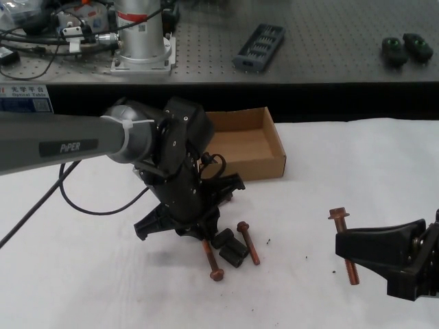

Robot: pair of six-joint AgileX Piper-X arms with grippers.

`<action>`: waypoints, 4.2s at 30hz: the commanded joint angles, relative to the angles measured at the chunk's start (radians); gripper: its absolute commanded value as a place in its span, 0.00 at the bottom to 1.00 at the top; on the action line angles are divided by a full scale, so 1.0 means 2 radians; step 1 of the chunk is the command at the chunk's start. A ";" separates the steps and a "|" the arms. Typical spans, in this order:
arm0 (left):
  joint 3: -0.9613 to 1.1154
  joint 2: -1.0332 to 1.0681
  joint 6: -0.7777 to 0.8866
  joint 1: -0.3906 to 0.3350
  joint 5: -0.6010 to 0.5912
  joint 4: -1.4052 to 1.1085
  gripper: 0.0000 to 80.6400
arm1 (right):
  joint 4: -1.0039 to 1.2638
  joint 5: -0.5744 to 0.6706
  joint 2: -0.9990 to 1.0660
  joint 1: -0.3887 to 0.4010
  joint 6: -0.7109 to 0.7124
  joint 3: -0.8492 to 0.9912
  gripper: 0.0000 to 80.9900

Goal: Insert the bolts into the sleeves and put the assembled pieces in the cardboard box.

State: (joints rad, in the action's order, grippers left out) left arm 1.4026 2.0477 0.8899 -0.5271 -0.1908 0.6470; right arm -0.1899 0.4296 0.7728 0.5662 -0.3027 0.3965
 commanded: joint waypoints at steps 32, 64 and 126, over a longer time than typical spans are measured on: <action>-0.221 -0.224 -0.201 0.060 -0.061 -0.193 0.03 | 0.143 0.069 0.138 -0.004 -0.043 0.048 0.03; -0.538 -0.392 -0.175 -0.063 -0.109 -0.667 0.03 | 0.756 0.225 0.460 -0.006 -0.444 0.053 0.03; -0.539 -0.392 -0.262 -0.072 -0.297 -0.653 0.03 | 0.805 0.340 0.460 -0.008 -0.471 -0.002 0.03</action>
State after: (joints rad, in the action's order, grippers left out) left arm 0.3195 1.2753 0.3651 -0.6656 -0.7353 -0.6398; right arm 1.3648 1.1316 1.6951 0.5481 -1.2094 0.3888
